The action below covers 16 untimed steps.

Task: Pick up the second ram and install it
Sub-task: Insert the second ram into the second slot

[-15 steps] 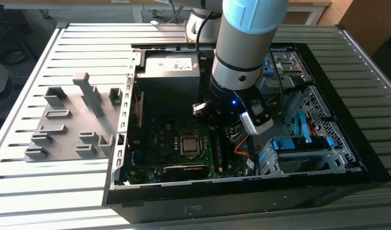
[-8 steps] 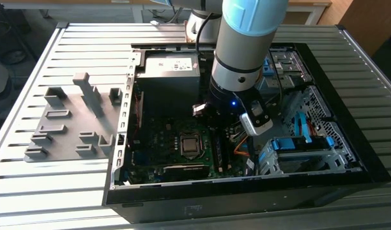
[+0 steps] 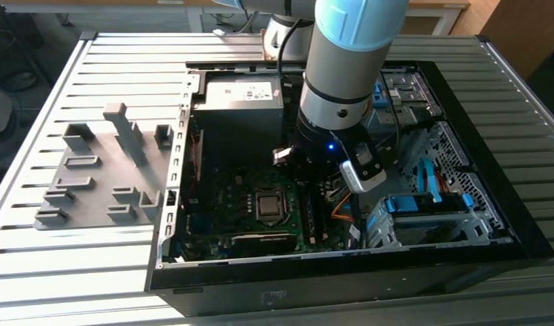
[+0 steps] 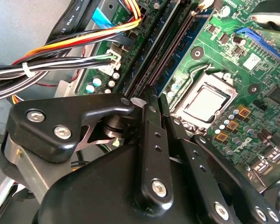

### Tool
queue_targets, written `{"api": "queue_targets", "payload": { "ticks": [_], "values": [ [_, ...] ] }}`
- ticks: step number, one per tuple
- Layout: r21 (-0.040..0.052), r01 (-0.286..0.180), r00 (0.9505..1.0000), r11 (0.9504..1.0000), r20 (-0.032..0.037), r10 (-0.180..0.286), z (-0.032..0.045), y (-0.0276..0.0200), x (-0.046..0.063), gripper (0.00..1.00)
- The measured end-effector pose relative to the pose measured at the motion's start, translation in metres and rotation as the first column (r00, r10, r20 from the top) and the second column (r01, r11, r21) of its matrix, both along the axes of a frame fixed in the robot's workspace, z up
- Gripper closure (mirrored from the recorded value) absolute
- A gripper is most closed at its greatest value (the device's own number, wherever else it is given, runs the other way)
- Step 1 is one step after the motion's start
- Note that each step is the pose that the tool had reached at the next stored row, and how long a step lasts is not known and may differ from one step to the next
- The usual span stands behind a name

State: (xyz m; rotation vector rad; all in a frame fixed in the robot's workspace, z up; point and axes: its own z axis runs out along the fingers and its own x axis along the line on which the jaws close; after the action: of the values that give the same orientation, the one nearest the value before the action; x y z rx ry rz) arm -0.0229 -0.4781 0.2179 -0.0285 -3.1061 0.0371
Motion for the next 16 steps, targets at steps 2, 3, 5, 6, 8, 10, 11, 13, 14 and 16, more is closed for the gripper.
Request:
{"api": "queue_targets", "payload": {
  "ticks": [2, 3, 5, 6, 8, 10, 11, 13, 14, 16],
  "values": [
    [0.0, 0.0, 1.0, 1.0, 0.0, 0.0, 0.0, 0.0, 0.0, 0.86],
    [-0.0001, 0.0, 1.0, 1.0, 0.0, 0.0, 0.0, 0.0, 0.0, 0.86],
    [-0.0011, 0.0, 1.0, 1.0, 0.0, 0.0, -0.0001, 0.0001, 0.0, 0.86],
    [-0.0024, 0.0, 1.0, 1.0, 0.0, 0.0, -0.0001, 0.0, 0.0, 0.86],
    [-0.0024, 0.0, 1.0, 1.0, 0.0, 0.0, -0.0001, 0.0001, 0.0, 0.86],
    [-0.0023, 0.0, 1.0, 1.0, 0.0, 0.0, -0.0004, 0.0001, 0.0, 0.86],
    [-0.0024, 0.0, 1.0, 1.0, 0.0, 0.0, -0.0004, 0.0001, 0.0, 0.86],
    [-0.0024, 0.0, 1.0, 1.0, 0.0, 0.0, -0.0007, 0.0, 0.0002, 0.86],
    [-0.0023, 0.0, 1.0, 1.0, 0.0002, 0.0, -0.001, 0.0001, 0.0002, 0.86],
    [-0.0026, 0.0, 1.0, 1.0, 0.0, 0.0, -0.0014, 0.0, 0.0003, 0.86]
  ]
}}
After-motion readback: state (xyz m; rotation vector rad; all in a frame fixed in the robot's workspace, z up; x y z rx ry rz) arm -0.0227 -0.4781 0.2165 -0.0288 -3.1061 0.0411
